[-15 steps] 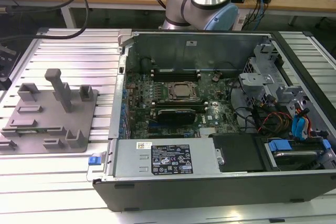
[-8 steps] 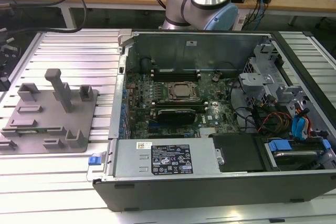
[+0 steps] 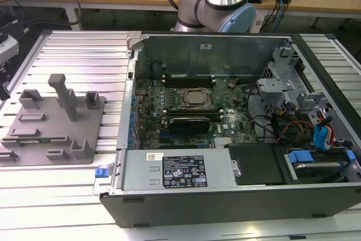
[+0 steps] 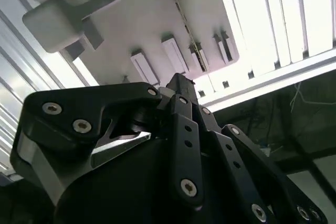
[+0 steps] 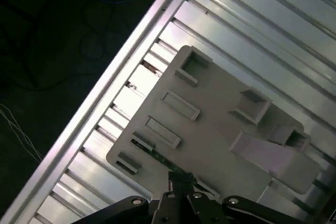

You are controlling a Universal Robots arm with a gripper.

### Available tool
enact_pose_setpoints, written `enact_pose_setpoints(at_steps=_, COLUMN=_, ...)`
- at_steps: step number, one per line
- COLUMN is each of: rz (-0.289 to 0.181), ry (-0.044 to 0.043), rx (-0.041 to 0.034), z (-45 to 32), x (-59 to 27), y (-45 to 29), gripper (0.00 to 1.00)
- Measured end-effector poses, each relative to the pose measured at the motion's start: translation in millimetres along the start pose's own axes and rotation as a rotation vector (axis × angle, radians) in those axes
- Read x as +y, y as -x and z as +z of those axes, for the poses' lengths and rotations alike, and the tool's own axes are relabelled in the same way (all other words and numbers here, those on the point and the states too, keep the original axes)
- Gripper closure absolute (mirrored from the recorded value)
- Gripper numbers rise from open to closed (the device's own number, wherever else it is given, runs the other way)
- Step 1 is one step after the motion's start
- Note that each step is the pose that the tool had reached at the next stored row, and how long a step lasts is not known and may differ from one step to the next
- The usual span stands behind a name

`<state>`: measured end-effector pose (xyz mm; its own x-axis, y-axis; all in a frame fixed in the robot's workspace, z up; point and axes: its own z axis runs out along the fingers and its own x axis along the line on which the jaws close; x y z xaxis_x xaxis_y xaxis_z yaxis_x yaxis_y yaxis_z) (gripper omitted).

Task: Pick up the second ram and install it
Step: 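Pick up the second ram and move it above second insertion slot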

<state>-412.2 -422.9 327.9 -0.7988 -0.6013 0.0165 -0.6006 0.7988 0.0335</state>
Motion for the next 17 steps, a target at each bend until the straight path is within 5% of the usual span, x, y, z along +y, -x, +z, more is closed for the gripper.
enact_pose_setpoints(at_steps=3, rz=-0.079, ry=-0.0013, rx=0.0027, z=0.5, x=0.0, y=0.0, gripper=0.92)
enact_pose_setpoints(at_steps=7, rz=-0.249, ry=-0.0041, rx=0.0083, z=1.8, x=-0.1, y=0.0, gripper=0.92)
enact_pose_setpoints(at_steps=14, rz=-0.425, ry=-0.007, rx=0.0143, z=3.1, x=-0.1, y=0.1, gripper=0.92)
enact_pose_setpoints(at_steps=17, rz=-0.566, ry=-0.0094, rx=0.019, z=4.8, x=-0.1, y=0.1, gripper=0.92)
